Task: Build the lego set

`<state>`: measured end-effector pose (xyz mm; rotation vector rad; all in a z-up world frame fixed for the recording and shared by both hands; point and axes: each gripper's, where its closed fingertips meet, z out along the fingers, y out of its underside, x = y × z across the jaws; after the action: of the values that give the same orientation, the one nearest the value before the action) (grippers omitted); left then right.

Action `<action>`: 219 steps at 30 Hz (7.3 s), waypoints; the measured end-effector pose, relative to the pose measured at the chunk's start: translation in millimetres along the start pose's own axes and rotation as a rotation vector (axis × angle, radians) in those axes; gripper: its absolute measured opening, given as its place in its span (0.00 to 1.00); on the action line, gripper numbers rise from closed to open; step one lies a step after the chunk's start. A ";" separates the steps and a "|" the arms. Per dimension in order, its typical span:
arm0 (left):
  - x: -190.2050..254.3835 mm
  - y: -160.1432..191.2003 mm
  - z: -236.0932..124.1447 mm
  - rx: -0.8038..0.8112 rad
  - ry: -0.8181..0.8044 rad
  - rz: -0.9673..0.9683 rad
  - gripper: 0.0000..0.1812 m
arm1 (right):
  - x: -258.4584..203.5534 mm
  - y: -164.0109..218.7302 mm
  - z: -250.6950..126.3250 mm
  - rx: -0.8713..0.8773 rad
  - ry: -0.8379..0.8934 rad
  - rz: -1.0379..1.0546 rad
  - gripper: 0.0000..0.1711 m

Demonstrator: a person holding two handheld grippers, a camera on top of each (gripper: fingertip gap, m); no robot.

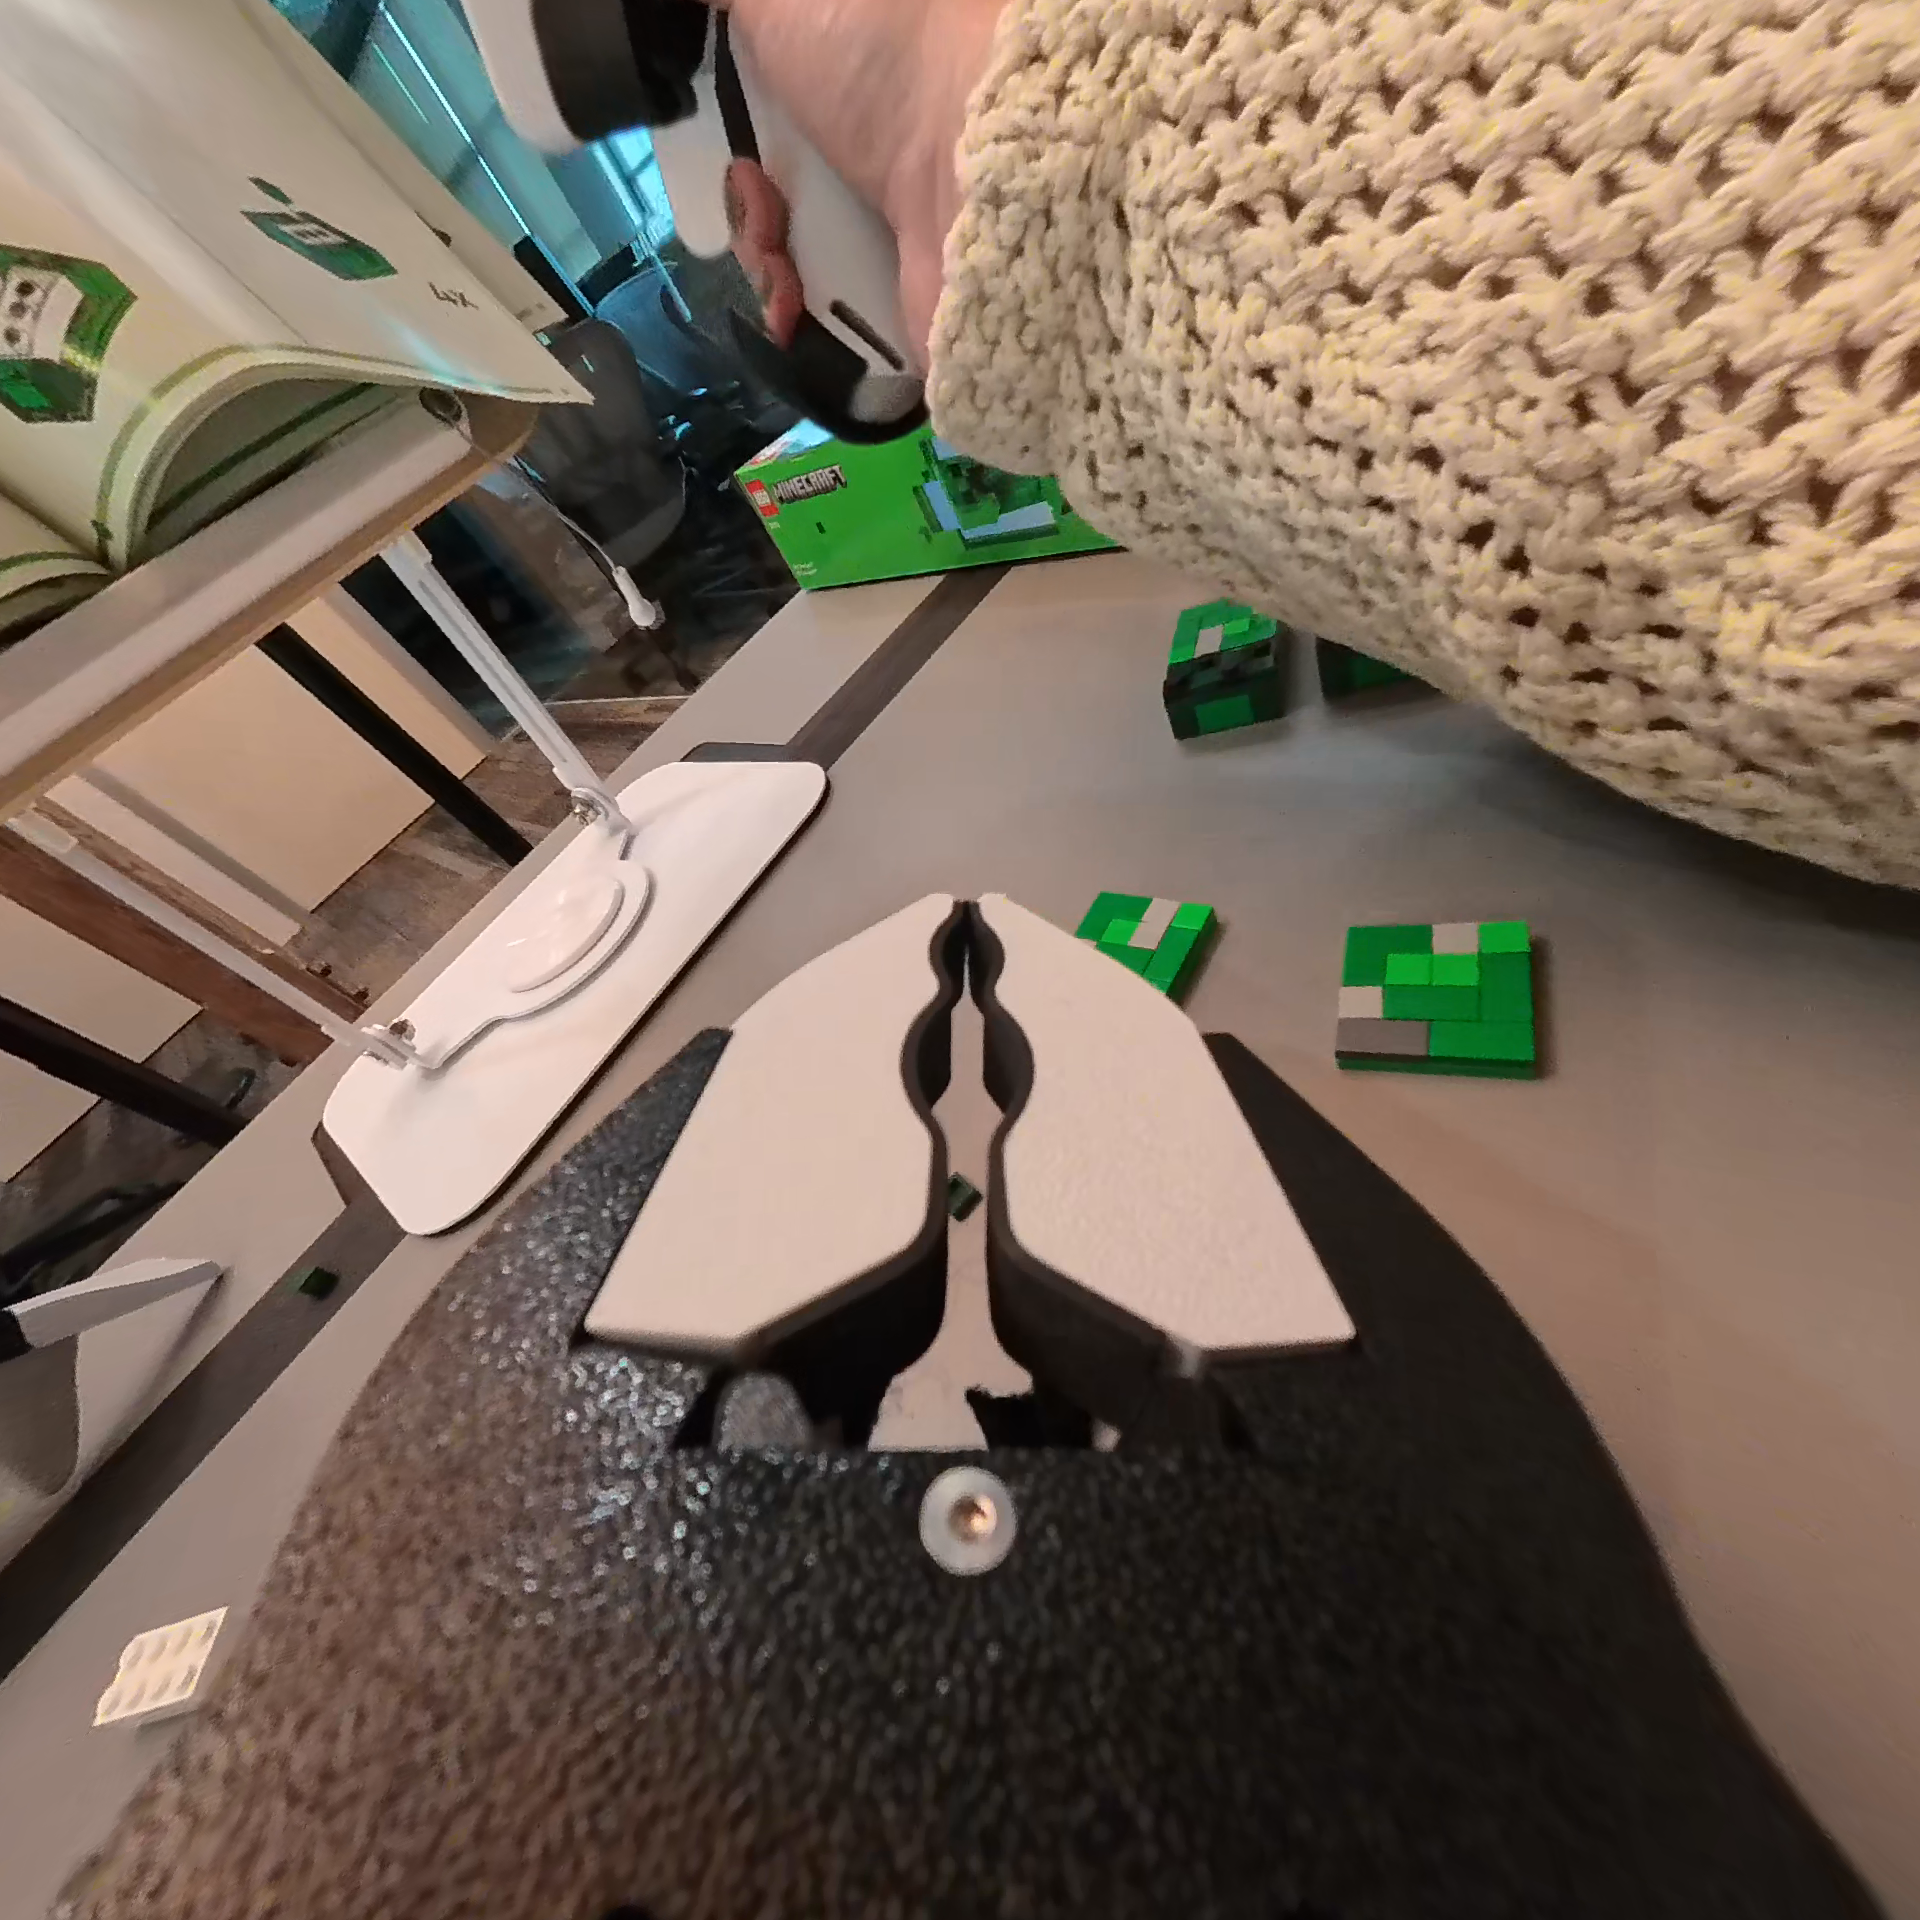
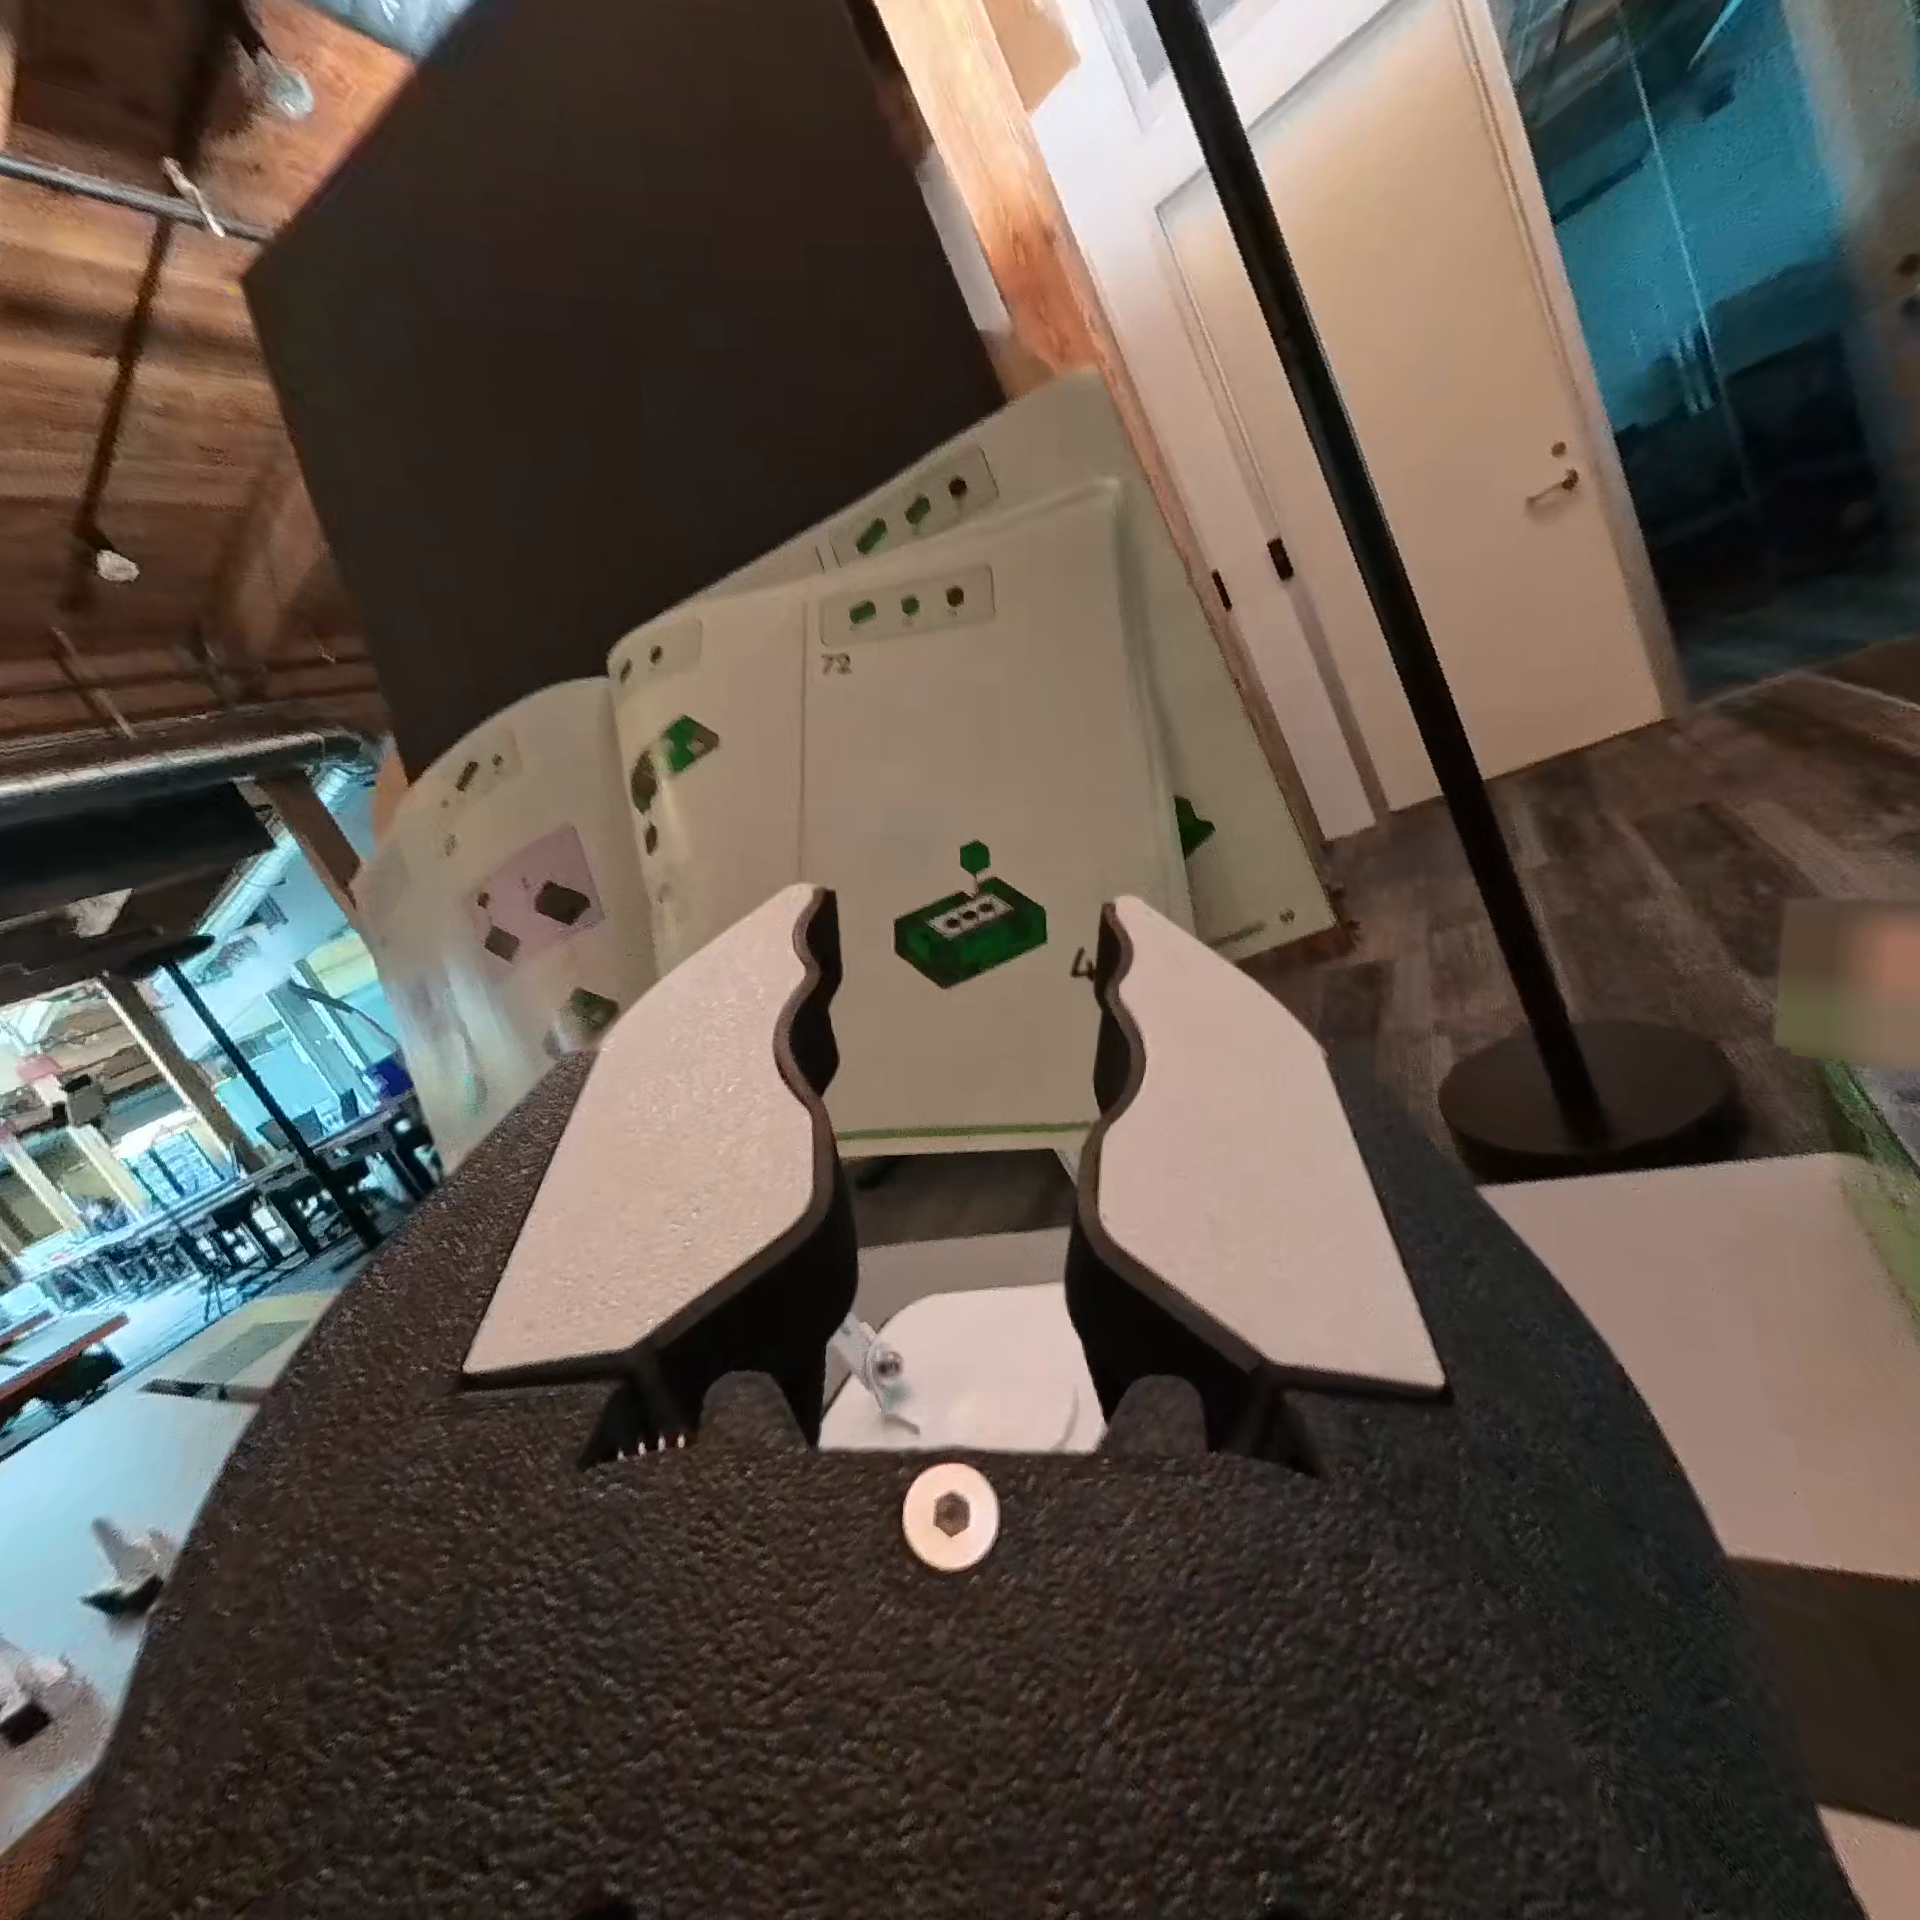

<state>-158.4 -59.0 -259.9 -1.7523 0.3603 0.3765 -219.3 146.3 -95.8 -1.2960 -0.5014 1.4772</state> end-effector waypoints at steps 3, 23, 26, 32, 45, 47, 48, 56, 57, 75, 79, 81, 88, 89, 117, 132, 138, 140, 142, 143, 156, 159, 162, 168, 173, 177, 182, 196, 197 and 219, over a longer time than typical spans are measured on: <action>2.0 0.9 1.0 -0.008 0.007 0.012 0.00 | 11.5 12.9 2.8 -0.038 0.035 0.055 0.32; 0.7 1.1 1.4 -0.007 0.000 0.015 0.00 | 41.2 53.8 4.7 -0.043 -0.115 0.616 0.22; -0.2 1.5 1.6 -0.009 -0.002 0.008 0.00 | 37.8 44.0 2.2 -0.045 -0.119 0.560 0.19; -0.1 2.1 1.9 -0.013 -0.008 0.021 0.00 | 17.3 23.1 0.3 -0.085 -0.132 0.382 0.17; 0.2 2.4 2.0 -0.014 -0.008 0.023 0.00 | 6.4 8.9 -4.5 -0.106 -0.115 0.236 0.14; 1.1 2.8 2.2 -0.017 -0.006 0.032 0.00 | 6.8 9.7 -4.6 -0.110 -0.110 0.230 0.14; 1.6 3.0 2.4 -0.018 -0.006 0.036 0.00 | 6.8 10.4 -4.4 -0.114 -0.107 0.225 0.14; 1.0 2.4 2.0 -0.014 -0.007 0.033 0.00 | 8.3 19.3 -1.5 -0.137 -0.084 0.210 0.14; 1.3 2.6 2.0 -0.015 -0.006 0.036 0.00 | 8.1 20.1 -1.2 -0.140 -0.083 0.210 0.14; -0.8 2.6 2.1 -0.013 -0.010 0.027 0.00 | -9.3 17.1 1.1 -0.171 -0.052 0.023 0.14; -0.4 2.9 2.6 -0.015 -0.009 0.032 0.00 | -10.0 15.1 0.5 -0.167 -0.049 0.019 0.14; 0.3 3.1 2.8 -0.018 -0.008 0.038 0.00 | -10.4 13.6 0.0 -0.163 -0.048 0.016 0.14; -1.7 2.8 3.2 -0.015 -0.015 0.028 0.00 | -18.2 1.8 -3.1 -0.139 -0.044 -0.057 0.13; -2.1 2.5 3.1 -0.012 -0.019 0.029 0.00 | -21.3 -1.5 -3.8 -0.132 -0.046 -0.079 0.13; -212.8 79.1 -202.1 0.129 -0.882 -0.265 0.00 | -198.3 294.4 -56.6 -1.139 -1.187 -0.837 0.17; -200.2 66.5 -179.4 0.165 -0.777 -0.254 0.00 | -183.5 353.8 -49.8 -1.370 -1.378 -1.074 0.14; -193.1 65.2 -166.8 0.184 -0.684 -0.300 0.01 | -189.6 336.6 -43.2 -1.257 -1.292 -1.104 0.10; -182.8 63.6 -151.5 0.185 -0.583 -0.336 0.10 | -196.6 310.6 -43.4 -1.098 -1.232 -1.154 0.10; -172.0 56.8 -139.3 0.205 -0.501 -0.352 0.18 | -197.2 276.8 -46.6 -0.925 -1.116 -1.238 0.10; -165.4 52.0 -133.8 0.220 -0.460 -0.351 0.20 | -193.1 258.0 -51.8 -0.849 -1.050 -1.292 0.10; 18.6 -40.6 -85.0 0.378 0.385 -0.441 0.32 | -141.4 148.4 -235.3 -0.233 -0.452 -1.692 0.09; 49.0 -47.5 -86.2 0.333 0.430 -0.404 0.29 | -145.0 156.4 -249.3 -0.188 -0.458 -1.752 0.10; 64.3 -44.7 -87.8 0.270 0.420 -0.346 0.25 | -148.4 160.4 -251.9 -0.151 -0.462 -1.819 0.10; 72.9 -40.6 -88.8 0.223 0.406 -0.288 0.22 | -159.2 159.7 -261.0 -0.091 -0.506 -1.856 0.10; 74.6 -42.1 -91.6 0.238 0.435 -0.295 0.06 | -157.4 164.7 -265.4 -0.099 -0.529 -1.908 0.09; 71.9 -42.3 -98.1 0.279 0.445 -0.246 0.00 | -160.5 161.0 -267.6 -0.058 -0.525 -1.921 0.10; 62.9 -31.4 -97.3 0.262 0.313 -0.012 0.00 | -135.5 151.5 -260.2 -0.276 -0.517 -1.504 0.11; 76.3 -26.0 -88.3 0.217 0.137 0.403 0.25 | -140.6 177.5 -289.3 -0.734 -0.811 -0.872 0.10; 80.0 -25.3 -88.3 0.214 0.113 0.502 0.24 | -143.9 178.7 -293.0 -0.770 -0.837 -0.799 0.10; 98.2 -35.0 -85.9 0.181 0.053 0.660 0.07 | -159.2 152.0 -288.1 -0.693 -0.880 -0.392 0.14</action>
<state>-50.1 -139.6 -255.0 -1.4332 0.9858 0.7409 -50.2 -138.2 -244.0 -0.8731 -1.8569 1.5260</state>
